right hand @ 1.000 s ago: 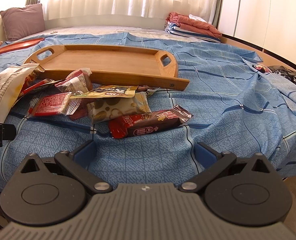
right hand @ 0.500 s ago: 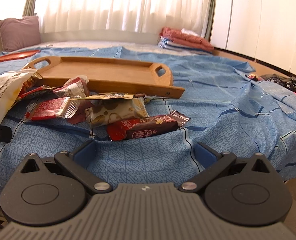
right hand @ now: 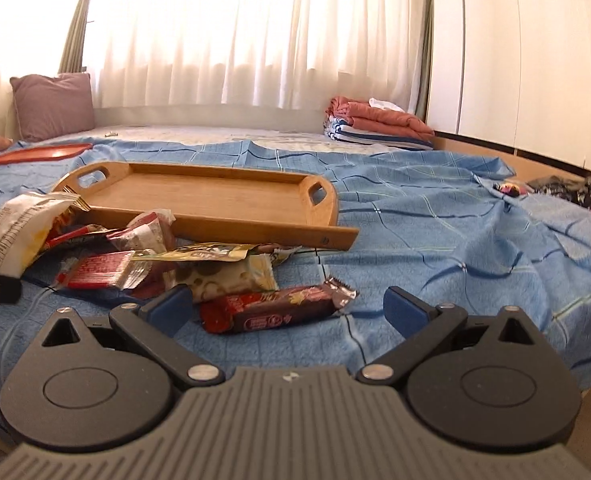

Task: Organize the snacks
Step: 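Grasp the white barcode bag with the left tool while the right tool grasps the red chocolate bar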

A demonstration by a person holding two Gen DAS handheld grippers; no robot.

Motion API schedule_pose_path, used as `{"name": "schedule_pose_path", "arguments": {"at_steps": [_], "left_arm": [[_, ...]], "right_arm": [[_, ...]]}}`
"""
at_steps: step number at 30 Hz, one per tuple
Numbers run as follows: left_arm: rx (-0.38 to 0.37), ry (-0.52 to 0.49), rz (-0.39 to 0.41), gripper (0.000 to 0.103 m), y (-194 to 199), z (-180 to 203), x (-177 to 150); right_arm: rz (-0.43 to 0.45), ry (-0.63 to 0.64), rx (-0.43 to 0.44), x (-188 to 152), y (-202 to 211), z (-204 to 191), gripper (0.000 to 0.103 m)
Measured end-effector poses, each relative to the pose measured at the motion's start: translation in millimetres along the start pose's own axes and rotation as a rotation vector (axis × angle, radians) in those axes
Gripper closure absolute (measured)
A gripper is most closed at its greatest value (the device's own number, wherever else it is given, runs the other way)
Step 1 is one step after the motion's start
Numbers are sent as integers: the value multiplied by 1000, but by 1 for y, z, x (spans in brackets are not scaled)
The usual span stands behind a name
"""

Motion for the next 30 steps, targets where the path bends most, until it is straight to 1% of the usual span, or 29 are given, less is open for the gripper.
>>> {"name": "schedule_pose_path", "arguments": {"at_steps": [3,8,13,17,20,24,26,30], "left_arm": [[-17,7,35,2,1,-6,7],[-35,17,62,2,-4,-13,17],[-54,13,63,2,-12,-12,22],[-92,3,59,3,-18,-7,21],[-120,4,57,3,-21,-6,20],[-140,44,66,3,-24,-8,18],[-147,74,58,3,-27,-12,18],[-138,87,47,3,-32,-16,16]], "right_arm": [[-1,31,-6,3,-10,2,0],[-17,57,29,5,-23,7,0],[-42,80,69,4,-32,8,0],[-65,57,104,3,-38,10,0],[-89,63,135,0,-43,8,0],[-89,57,158,-4,-46,6,0],[-88,51,165,-5,-47,7,0],[-84,54,169,-6,-48,7,0]]}}
Point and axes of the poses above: each gripper's, at about its wrist camera, not at the fingertips, and y roughly against the way its jaws point, z to its right, x to its top, the point moved 1 cm from there along -y, roughly the way its jaws point, and after that the axes turned 2 degrees about -x, right-handed, at the moved point
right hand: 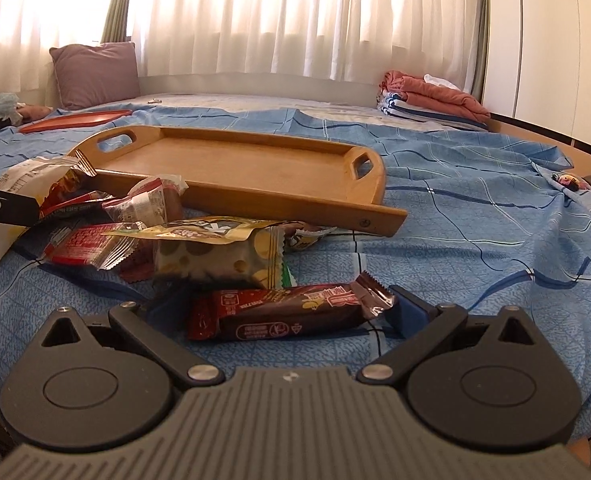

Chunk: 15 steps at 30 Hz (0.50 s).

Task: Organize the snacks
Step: 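Grasp the white barcode bag with the left tool while the right tool grasps the red chocolate bar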

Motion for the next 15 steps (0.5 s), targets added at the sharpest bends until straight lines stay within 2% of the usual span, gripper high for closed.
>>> {"name": "schedule_pose_path", "arguments": {"at_steps": [4,8,15], "left_arm": [[1,11,-1,4,-2,-2,-1],[15,24,8,17,0,-4,-1],[6,36,4,22,4,-7,-1]], "right_arm": [[4,-6,-3,-1,0,0,0],[5,-8,-5,-1,0,-1,0],[9,-13,-5,-2,1,0,0]]}}
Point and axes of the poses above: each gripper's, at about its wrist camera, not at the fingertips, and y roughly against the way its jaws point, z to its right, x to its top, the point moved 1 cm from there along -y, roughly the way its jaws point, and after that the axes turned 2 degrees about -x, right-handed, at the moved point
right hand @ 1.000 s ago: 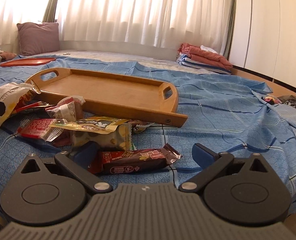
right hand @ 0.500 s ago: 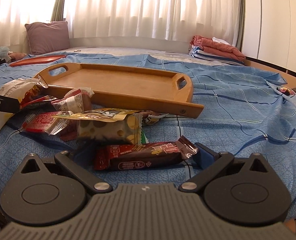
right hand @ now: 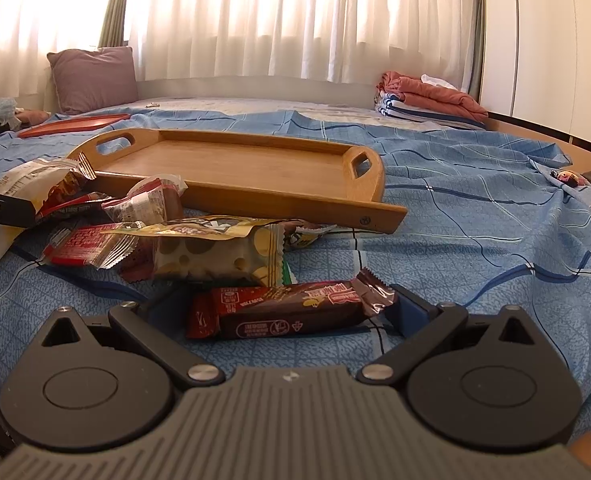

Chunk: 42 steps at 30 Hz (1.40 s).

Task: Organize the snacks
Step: 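Grasp the white barcode bag with the left tool while the right tool grasps the red chocolate bar, then carry the white bag with the left tool while the right tool carries the chocolate bar onto the tray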

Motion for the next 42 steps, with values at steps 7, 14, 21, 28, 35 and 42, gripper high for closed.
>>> {"name": "schedule_pose_path", "arguments": {"at_steps": [7,14,21,28,35,42], "left_arm": [[2,10,2,28,7,4,0],[10,21,6,28,15,5,1],[21,36,32,29,25,1,6],[40,6,56,30,33,5,13],[31,21,70,30,38,3,23],[33,14,76,30,42,-2,44]], "right_arm": [[-9,-22,4,1,1,1,0],[-6,-39,12,4,8,-1,12],[-20,-35,23,9,17,-6,30],[-5,-65,17,15,30,-5,33],[19,-64,-10,32,45,1,33],[5,-30,-89,45,48,6,33]]}}
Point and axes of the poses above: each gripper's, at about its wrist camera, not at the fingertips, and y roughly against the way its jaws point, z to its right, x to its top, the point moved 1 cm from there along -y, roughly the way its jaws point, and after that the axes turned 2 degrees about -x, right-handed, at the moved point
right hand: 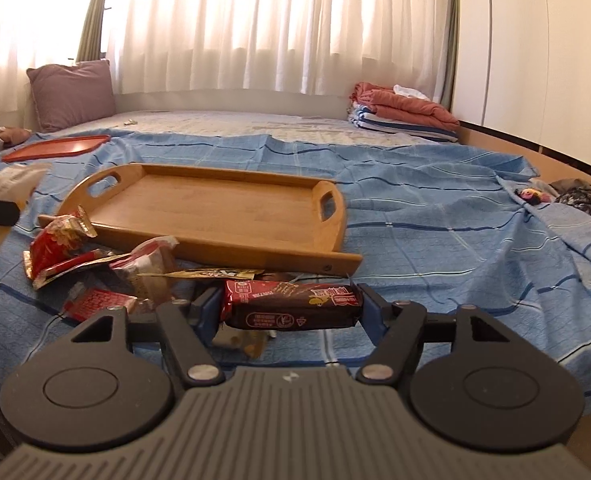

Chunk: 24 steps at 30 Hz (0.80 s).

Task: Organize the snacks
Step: 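Carry the white bag with the left tool while the right tool carries the chocolate bar onto the tray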

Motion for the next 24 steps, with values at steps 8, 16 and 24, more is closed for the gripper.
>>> {"name": "schedule_pose_path", "arguments": {"at_steps": [8,16,24], "left_arm": [[-2,-8,-7,30,-3,-3,17],[-19,-4,-18,30,-8,2,20],[-33,-5,-37,30,-18,3,37]], "right_arm": [[-4,-22,-40,7,6,12,33],[18,-44,-56,13,15,20,33],[41,-76,-32,30,13,29,32]]}}
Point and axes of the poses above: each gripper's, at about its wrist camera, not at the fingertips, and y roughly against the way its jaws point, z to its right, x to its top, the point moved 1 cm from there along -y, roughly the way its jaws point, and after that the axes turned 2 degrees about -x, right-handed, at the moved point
